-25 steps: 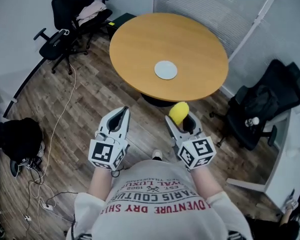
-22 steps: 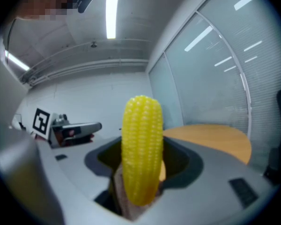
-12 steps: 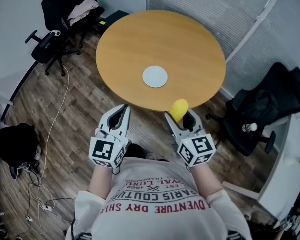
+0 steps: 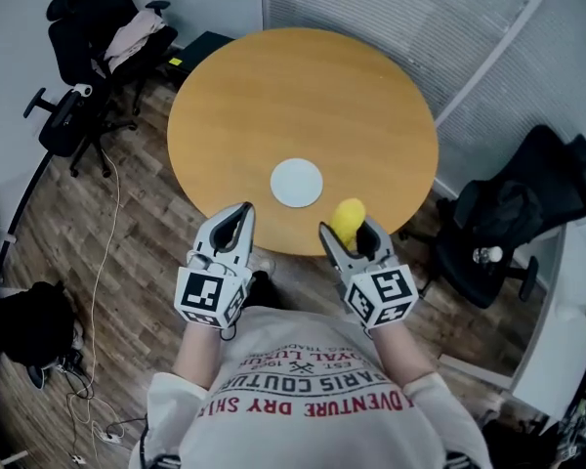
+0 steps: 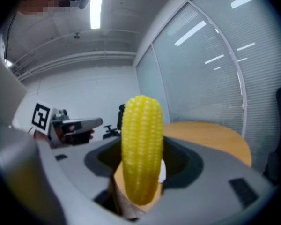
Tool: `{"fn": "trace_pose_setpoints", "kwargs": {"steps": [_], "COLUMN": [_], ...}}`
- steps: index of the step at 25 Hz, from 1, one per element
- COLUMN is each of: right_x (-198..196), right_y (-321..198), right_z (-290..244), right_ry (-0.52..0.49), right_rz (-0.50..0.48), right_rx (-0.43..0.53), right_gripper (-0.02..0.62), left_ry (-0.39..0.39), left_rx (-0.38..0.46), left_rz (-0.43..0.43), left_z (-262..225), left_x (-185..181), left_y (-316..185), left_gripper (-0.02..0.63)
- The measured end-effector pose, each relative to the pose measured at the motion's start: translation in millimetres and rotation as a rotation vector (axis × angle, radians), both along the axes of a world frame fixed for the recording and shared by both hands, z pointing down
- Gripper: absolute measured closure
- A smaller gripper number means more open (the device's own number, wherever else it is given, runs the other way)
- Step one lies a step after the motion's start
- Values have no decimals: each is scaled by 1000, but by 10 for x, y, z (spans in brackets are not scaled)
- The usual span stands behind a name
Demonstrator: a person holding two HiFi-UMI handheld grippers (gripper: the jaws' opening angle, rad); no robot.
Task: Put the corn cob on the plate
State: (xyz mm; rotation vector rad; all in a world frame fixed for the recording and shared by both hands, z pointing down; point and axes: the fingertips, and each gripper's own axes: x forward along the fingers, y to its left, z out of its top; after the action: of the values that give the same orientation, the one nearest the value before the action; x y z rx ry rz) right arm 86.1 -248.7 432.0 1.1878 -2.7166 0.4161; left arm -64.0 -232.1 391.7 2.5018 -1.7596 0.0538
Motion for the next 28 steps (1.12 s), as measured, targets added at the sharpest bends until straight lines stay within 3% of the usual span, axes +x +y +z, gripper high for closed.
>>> {"fn": "trace_pose_setpoints", "kwargs": {"steps": [8,13,19,28], "right_x": [-348,-440,-561,-729], "right_y": [-794,-1120,-1339,-1463], "right_z": [145,537,1043,2053], "right_ry": [18,55,113,262], "right_rz": [104,168,211,172], "right_rx": [-70,-193,-306,-533], "right_gripper": [325,325,325,325], "left_ry": [7,-10,-19,-45], "left_rx": [-15,-33,-58,-129], "left_rz": [129,223,297,342], "left_z": [17,186,478,1027], "left_x": [-326,-369,-458,-594], "left_y": [-1049,-1516,-1833,-2096], "left_gripper": [572,572,572,572]}}
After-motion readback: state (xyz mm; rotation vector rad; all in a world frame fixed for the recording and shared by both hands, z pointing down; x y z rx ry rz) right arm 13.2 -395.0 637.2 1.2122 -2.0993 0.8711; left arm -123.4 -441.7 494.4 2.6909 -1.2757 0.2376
